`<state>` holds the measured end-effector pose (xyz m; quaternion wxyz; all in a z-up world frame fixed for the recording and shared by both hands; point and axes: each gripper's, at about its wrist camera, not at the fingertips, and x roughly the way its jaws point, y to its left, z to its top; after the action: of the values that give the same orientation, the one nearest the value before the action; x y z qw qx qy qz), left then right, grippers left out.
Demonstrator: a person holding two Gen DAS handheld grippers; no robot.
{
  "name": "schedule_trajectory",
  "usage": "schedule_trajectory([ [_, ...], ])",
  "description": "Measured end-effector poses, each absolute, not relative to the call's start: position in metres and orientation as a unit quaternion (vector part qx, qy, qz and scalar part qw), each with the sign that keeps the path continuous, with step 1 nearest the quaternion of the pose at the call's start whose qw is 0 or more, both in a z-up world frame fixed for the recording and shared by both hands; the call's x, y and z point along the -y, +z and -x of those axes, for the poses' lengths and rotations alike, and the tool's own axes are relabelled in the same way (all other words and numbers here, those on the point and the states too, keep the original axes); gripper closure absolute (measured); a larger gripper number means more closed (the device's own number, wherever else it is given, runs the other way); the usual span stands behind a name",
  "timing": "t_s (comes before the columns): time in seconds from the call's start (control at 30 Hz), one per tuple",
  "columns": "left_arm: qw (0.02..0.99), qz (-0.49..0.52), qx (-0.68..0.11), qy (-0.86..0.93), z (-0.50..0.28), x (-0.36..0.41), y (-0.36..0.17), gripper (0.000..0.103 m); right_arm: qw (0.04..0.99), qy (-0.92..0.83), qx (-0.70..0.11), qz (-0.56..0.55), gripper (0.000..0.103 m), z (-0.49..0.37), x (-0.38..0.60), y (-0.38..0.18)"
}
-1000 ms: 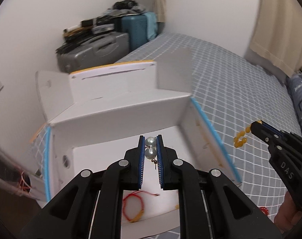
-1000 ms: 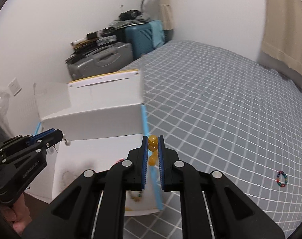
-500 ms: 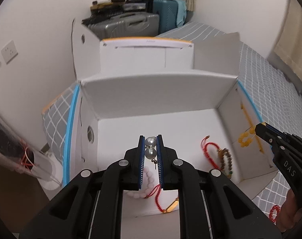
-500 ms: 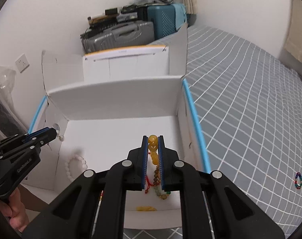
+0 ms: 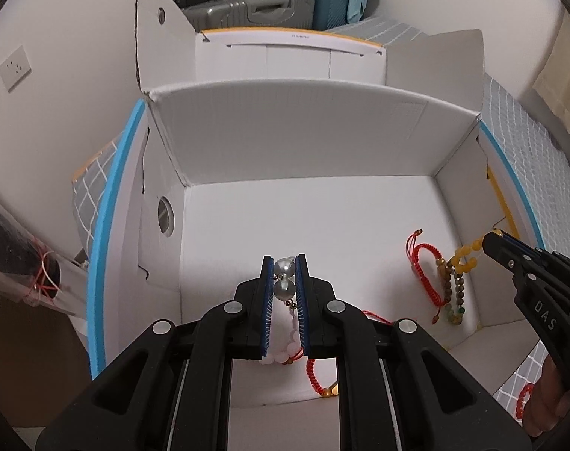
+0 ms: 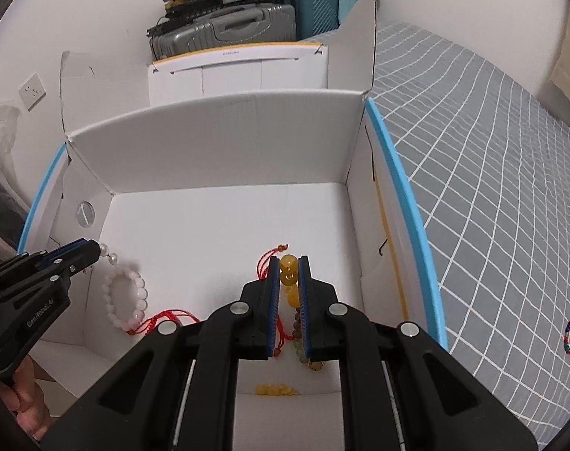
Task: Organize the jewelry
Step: 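Open both tools to drop the pearls and yellow beads in the box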
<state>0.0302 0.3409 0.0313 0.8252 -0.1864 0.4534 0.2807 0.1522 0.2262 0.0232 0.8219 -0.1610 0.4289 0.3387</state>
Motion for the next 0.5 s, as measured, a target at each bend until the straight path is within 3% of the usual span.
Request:
schedule_trajectory([
  [0.23, 0.819, 0.188, -0.465, 0.277, -0.032, -0.341, 0.026, 0.091, 0.812, 0.341, -0.444, 0.166, 0.093, -0.154, -0.229, 0.017],
  [0.37, 0.819, 0.186, -0.465, 0.279, -0.032, -0.342, 0.028, 0.086, 0.808, 0.343, -0.451, 0.162, 0.088, -0.154, -0.229, 0.018],
  [0.4, 0.82, 0.186, -0.463, 0.279, -0.032, -0.341, 0.03, 0.08, 0.806, 0.346, -0.453, 0.16, 0.074, -0.154, -0.228, 0.019],
  [0.47, 0.826, 0.186, -0.452, 0.282, -0.03, -0.34, 0.036, 0.045, 0.808, 0.348, -0.452, 0.149, 0.053, -0.154, -0.224, 0.024],
  [0.5, 0.828, 0.182, -0.447, 0.285, -0.029, -0.339, 0.039, 0.04, 0.81, 0.351, -0.448, 0.138, 0.046, -0.154, -0.22, 0.029],
])
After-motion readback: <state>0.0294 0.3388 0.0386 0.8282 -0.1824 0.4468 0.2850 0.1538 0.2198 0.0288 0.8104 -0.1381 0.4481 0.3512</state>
